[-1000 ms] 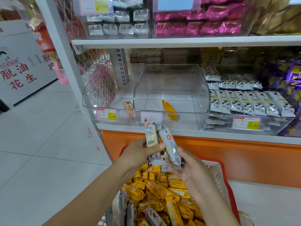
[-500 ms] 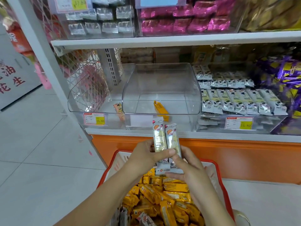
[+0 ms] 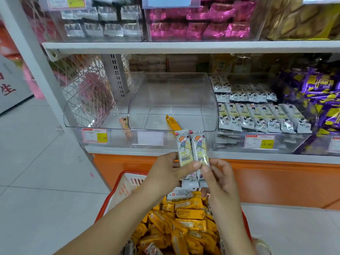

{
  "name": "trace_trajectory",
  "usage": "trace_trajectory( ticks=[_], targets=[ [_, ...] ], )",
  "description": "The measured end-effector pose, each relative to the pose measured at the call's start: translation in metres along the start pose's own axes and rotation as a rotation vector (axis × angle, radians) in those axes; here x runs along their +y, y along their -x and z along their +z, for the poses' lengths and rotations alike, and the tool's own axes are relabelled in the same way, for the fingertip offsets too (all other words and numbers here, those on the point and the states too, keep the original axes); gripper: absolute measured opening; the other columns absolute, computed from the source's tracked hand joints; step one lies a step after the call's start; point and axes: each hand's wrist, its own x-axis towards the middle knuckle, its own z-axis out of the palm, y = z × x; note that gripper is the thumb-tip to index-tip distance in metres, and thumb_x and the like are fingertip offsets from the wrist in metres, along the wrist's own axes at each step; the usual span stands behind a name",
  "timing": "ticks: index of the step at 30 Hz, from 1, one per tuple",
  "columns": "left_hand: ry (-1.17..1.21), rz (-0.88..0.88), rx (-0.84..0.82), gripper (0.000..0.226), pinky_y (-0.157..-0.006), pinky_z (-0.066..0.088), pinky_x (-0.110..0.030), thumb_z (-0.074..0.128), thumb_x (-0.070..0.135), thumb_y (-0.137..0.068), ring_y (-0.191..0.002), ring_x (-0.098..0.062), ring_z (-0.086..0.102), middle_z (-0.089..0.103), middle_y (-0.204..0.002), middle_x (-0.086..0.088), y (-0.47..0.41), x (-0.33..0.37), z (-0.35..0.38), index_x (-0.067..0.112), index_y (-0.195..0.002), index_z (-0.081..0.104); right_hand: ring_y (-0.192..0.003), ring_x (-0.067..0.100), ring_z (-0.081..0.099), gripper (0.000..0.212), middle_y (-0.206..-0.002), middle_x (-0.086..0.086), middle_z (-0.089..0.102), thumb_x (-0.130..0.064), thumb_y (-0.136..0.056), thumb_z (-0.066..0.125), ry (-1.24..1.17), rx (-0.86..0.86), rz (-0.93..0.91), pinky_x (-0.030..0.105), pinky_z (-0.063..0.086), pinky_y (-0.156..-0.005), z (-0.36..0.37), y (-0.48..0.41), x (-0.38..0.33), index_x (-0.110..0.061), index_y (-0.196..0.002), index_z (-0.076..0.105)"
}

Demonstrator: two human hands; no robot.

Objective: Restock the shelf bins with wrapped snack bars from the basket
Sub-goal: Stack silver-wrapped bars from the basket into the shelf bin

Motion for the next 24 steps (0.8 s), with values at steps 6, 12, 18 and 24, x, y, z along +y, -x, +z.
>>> trace_trajectory(
  ticks=[6,12,18,24],
  targets=[
    [0.157,-0.084,-0.058,0.025,-0.074,0.050,-0.027,0.073,0.018,-0.080,-0.086,-0.007,0.068,0.074,-0.099,0.004,-0.003,0.013,0.005,0.019,-0.105,0.071,-0.101,0.001,0.058,0.036,-0.119,-0.027,0.051,-0.029,-0.090,0.059,0.305,-0.008,-0.160,0.015,0.049,-0.078,-0.007,-0.001,-0.007,-0.045,-0.122,0.053],
    [0.192,0.017,-0.011,0.026,-0.071,0.054,-0.023,0.071,0.011,-0.081,-0.089,-0.012,0.070,0.074,-0.097,0.002,-0.007,0.024,0.019,0.018,-0.106,0.070,-0.122,-0.001,0.037,0.074,-0.126,-0.018,0.037,-0.028,-0.078,0.074,0.704,0.017,-0.271,-0.005,0.026,-0.088,-0.005,-0.006,-0.015,-0.035,-0.141,0.037],
    [-0.006,0.214,-0.124,0.023,-0.091,0.053,-0.040,0.065,0.034,-0.087,-0.092,-0.021,0.069,0.073,-0.098,-0.006,-0.025,0.052,0.025,0.016,-0.100,0.070,-0.101,0.010,0.055,0.072,-0.115,-0.011,0.045,-0.042,-0.074,0.066,0.604,0.208,-0.270,0.023,0.049,-0.081,-0.014,-0.031,-0.034,-0.027,-0.140,0.042],
    [-0.823,0.384,0.224,0.051,-0.108,0.032,-0.026,0.050,0.036,-0.096,-0.135,-0.015,0.039,0.043,-0.147,0.000,-0.056,0.044,0.004,0.021,-0.144,0.039,-0.083,-0.006,0.056,0.040,-0.097,-0.016,0.057,-0.023,-0.086,0.066,0.460,0.337,-0.181,0.017,0.046,-0.063,-0.056,-0.102,-0.083,-0.027,-0.120,0.046]
  ],
)
